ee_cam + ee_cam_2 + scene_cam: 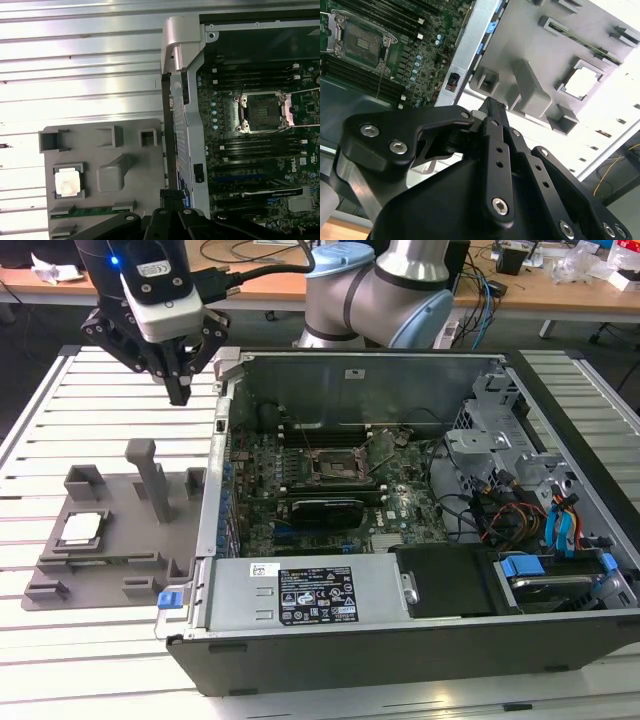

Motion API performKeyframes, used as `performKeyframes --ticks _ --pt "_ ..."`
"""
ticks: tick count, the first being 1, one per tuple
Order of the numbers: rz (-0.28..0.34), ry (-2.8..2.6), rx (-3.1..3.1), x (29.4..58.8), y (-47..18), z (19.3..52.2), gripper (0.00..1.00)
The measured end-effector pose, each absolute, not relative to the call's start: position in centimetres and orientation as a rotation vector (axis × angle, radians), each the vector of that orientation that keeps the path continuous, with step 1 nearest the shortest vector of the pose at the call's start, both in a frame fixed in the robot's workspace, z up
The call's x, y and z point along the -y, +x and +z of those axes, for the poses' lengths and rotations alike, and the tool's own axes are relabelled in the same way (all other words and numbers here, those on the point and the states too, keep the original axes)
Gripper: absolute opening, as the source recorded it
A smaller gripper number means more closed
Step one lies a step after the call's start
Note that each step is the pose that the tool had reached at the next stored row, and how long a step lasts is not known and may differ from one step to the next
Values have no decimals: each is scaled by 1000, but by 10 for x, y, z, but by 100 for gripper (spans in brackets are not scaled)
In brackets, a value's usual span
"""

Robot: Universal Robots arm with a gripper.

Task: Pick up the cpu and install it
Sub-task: 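Reach for the cpu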

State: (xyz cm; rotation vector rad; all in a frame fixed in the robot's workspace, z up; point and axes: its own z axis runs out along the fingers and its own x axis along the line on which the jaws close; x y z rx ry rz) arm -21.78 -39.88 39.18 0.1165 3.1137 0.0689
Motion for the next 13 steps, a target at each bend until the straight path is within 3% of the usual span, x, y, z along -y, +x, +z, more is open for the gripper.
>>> performKeyframes --ticks 13 --pt "69 117 -3114 399 -234 391 11"
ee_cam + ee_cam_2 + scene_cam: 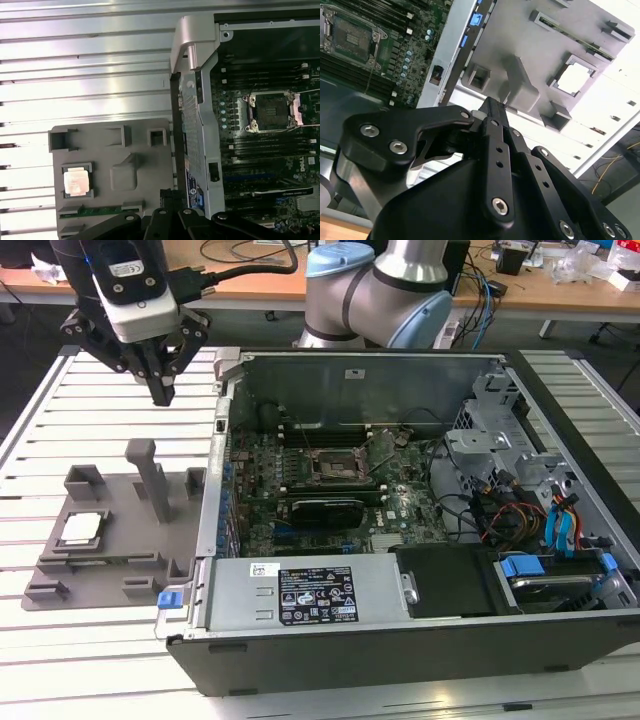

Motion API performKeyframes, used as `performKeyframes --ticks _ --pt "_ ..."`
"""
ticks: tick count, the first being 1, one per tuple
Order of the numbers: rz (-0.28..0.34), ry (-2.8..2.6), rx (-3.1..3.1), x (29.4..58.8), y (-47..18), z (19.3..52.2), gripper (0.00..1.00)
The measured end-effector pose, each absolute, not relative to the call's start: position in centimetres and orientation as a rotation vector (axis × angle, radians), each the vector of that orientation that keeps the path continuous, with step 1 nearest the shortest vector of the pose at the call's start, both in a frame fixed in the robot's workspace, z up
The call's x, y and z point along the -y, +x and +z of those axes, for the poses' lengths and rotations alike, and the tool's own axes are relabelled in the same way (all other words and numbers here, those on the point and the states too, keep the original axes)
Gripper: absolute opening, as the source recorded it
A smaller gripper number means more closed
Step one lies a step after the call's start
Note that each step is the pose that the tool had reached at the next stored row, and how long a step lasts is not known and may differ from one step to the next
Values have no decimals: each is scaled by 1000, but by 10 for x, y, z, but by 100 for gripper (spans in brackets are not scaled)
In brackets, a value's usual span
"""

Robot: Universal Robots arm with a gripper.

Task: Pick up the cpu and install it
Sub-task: 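Reach for the cpu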

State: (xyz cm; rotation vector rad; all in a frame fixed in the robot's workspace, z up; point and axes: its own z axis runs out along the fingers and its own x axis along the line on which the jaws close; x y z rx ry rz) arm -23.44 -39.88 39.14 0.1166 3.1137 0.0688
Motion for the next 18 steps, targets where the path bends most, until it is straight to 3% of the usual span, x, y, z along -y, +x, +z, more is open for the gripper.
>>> performKeyframes --ticks 18 --pt "69 117 -3114 399 -269 391 11"
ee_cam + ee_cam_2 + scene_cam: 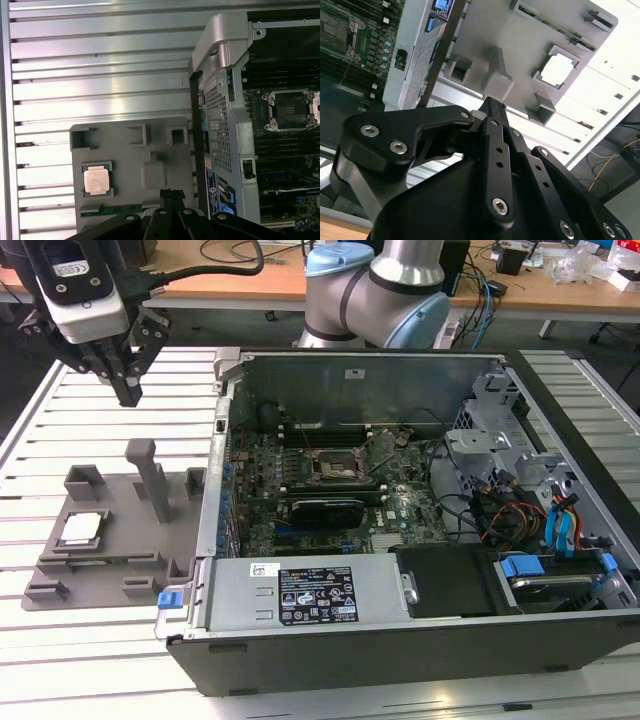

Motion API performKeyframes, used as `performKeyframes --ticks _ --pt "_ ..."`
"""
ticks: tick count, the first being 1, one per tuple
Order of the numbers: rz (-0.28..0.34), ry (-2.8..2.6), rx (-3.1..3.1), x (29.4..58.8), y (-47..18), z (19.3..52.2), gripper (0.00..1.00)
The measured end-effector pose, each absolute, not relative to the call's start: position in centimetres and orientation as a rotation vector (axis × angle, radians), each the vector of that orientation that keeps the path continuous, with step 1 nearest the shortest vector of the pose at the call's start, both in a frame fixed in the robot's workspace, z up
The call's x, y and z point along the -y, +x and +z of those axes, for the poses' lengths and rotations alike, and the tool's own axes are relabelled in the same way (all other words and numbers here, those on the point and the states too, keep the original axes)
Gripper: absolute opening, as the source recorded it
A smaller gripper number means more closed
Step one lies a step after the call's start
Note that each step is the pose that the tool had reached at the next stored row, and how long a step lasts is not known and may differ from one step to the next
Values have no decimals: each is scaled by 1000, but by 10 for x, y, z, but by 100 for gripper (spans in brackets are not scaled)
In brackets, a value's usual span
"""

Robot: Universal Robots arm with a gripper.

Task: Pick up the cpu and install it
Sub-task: 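Reach for the cpu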

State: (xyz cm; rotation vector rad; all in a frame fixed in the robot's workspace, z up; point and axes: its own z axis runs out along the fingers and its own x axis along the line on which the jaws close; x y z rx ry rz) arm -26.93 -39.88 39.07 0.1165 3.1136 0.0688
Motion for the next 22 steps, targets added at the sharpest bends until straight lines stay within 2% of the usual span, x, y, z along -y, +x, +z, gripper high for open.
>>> performKeyframes --ticks 22 --pt "69 117 -3114 399 -311 390 11"
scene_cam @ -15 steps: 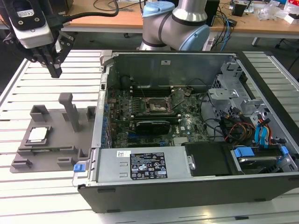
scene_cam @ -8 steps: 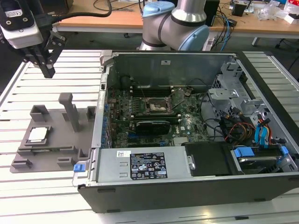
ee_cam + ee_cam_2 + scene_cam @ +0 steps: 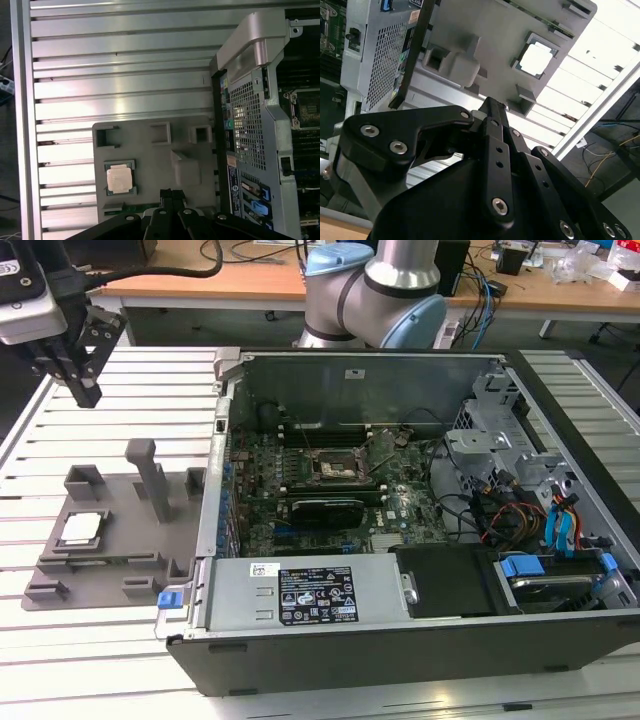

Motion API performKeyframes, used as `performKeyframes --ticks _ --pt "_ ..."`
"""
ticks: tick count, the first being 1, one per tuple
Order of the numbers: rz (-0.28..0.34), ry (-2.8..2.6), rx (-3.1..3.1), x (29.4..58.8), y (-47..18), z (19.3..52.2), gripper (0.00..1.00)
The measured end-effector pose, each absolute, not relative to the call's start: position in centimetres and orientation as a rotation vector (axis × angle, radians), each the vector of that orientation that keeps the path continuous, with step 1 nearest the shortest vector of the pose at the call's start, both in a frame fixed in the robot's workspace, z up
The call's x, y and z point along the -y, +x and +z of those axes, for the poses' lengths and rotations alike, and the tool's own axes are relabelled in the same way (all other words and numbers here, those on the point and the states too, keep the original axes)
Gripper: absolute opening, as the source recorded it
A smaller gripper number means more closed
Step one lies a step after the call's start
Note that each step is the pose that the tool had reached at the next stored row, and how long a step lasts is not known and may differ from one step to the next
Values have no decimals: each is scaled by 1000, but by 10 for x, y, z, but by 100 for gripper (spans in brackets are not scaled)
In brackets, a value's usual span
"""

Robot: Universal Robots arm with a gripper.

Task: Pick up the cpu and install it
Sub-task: 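Reach for the cpu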

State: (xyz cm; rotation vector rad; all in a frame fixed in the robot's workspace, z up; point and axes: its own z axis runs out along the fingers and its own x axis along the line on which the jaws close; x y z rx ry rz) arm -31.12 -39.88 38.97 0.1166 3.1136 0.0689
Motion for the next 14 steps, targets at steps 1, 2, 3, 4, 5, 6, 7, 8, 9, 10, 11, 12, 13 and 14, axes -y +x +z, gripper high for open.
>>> performKeyframes --ticks 1,2,3,4,5,6,7,8,9,10,11,12,13,14 --pt "69 117 -3114 399 -313 390 11" --pt "69 117 -3114 399 -316 390 11" --pt "69 116 -3114 399 -319 390 11" --pt "69 117 -3114 399 -320 390 11" --pt "69 117 -3114 399 -322 390 11" --pt "69 117 -3114 399 -324 389 11" --pt "69 117 -3114 399 -326 389 11" --pt "69 117 -3114 399 -330 389 11" --pt "69 117 -3114 399 -331 389 11" --pt "69 117 -3114 399 -333 389 11" --pt "69 117 -3114 399 -336 389 11" --pt "69 116 -3114 399 -337 389 11" --pt "69 117 -3114 399 -339 389 11" --pt "69 116 -3114 399 -341 389 11"
